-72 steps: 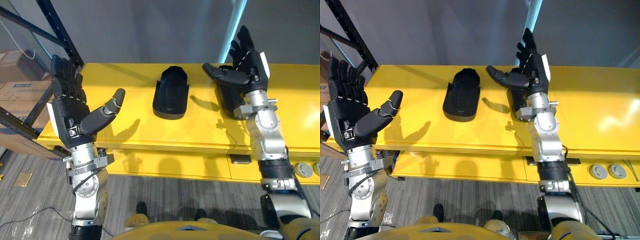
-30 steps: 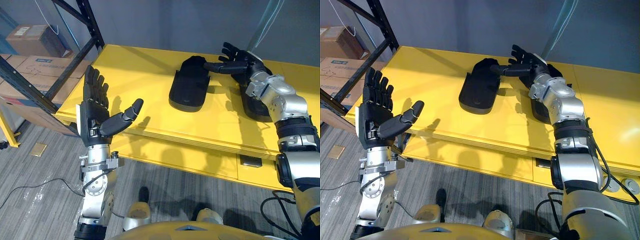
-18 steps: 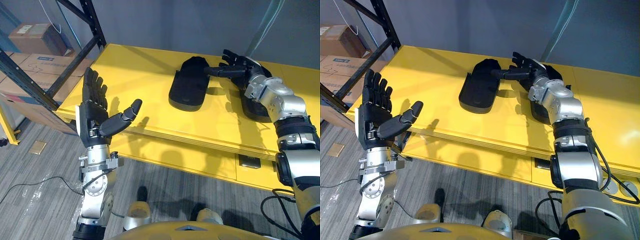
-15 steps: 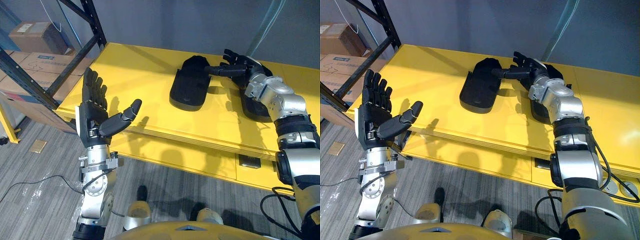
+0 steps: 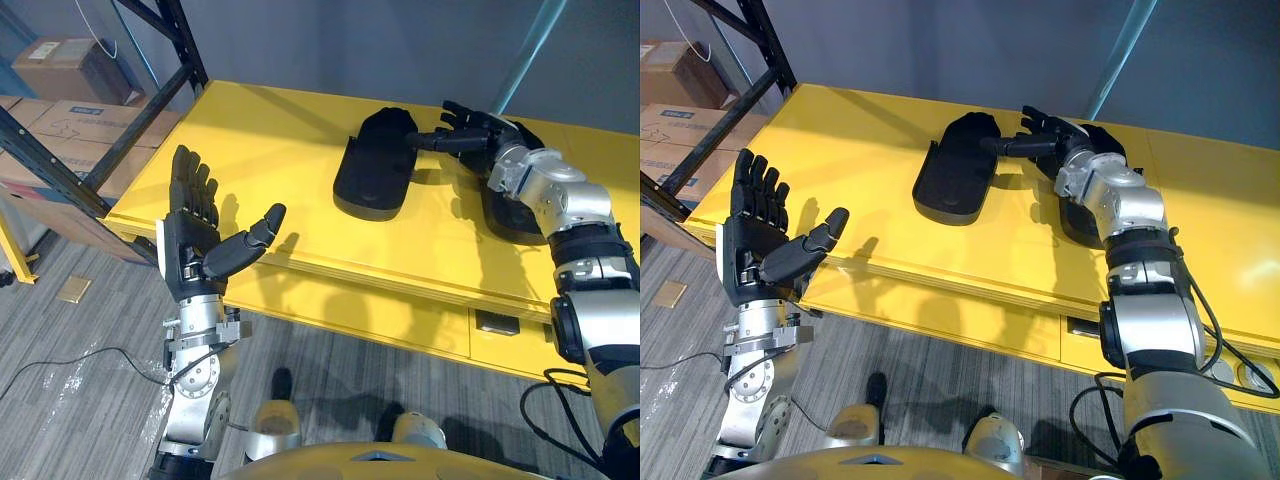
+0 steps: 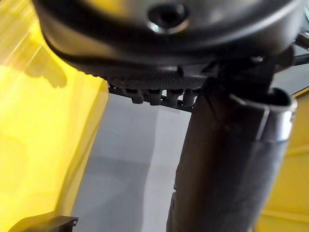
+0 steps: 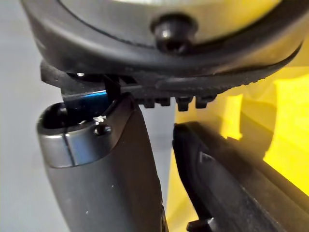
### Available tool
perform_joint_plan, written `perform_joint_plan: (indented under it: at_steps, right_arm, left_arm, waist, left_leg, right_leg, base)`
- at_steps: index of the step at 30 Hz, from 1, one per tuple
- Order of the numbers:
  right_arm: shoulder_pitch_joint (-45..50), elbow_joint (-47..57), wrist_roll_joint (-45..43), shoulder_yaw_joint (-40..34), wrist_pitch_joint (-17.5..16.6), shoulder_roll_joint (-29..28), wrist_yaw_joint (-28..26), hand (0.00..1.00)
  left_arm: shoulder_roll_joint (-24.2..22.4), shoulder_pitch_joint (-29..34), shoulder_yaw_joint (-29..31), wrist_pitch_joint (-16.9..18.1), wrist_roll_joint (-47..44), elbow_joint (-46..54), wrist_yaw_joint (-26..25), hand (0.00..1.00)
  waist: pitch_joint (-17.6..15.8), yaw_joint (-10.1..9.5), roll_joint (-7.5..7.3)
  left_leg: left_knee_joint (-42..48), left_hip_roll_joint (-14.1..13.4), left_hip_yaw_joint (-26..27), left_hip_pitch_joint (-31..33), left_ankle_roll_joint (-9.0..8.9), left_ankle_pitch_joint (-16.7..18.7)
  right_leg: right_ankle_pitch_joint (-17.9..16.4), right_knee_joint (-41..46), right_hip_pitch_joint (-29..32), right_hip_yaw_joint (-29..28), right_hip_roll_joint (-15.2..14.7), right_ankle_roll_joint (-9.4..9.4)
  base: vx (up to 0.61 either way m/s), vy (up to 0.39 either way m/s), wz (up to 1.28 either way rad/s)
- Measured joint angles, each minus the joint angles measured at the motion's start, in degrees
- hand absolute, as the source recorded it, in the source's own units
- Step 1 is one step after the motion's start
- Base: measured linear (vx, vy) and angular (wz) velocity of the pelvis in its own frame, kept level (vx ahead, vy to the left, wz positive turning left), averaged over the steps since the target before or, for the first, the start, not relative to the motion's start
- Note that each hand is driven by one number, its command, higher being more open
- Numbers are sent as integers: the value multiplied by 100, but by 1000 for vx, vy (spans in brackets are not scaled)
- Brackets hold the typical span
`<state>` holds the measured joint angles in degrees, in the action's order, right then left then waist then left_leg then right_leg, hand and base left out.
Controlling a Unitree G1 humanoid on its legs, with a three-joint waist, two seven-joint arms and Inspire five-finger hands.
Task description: Walk over and take three plastic housings, then place them on the shelf
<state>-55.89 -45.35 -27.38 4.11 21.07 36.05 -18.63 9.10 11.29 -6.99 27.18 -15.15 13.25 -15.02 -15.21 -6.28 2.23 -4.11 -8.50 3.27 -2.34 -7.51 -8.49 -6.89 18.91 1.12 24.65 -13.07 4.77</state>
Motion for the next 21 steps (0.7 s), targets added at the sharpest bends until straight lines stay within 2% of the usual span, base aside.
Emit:
perform_joint_plan:
  at_steps: [8, 21]
  right_arm:
    - [-55, -226, -4, 200, -3, 0, -85, 100]
    - [-320, -281, -4, 217, -22, 1, -113, 100]
  left_arm:
    - [-1, 0, 15, 1, -1, 1, -100, 100]
    - [-3, 3, 95, 6, -1, 2, -111, 100]
  waist:
    - [-58, -51, 9]
    - [-295, -108, 28]
  left_leg:
    - [68, 30, -112, 96, -16, 11]
    - [174, 27, -144, 200, -31, 32]
  right_leg:
    - [-156, 205, 91, 66, -86, -4]
    - [-193, 332, 180, 71, -103, -30]
  base:
    - [7, -14, 6]
    - [1, -1, 0]
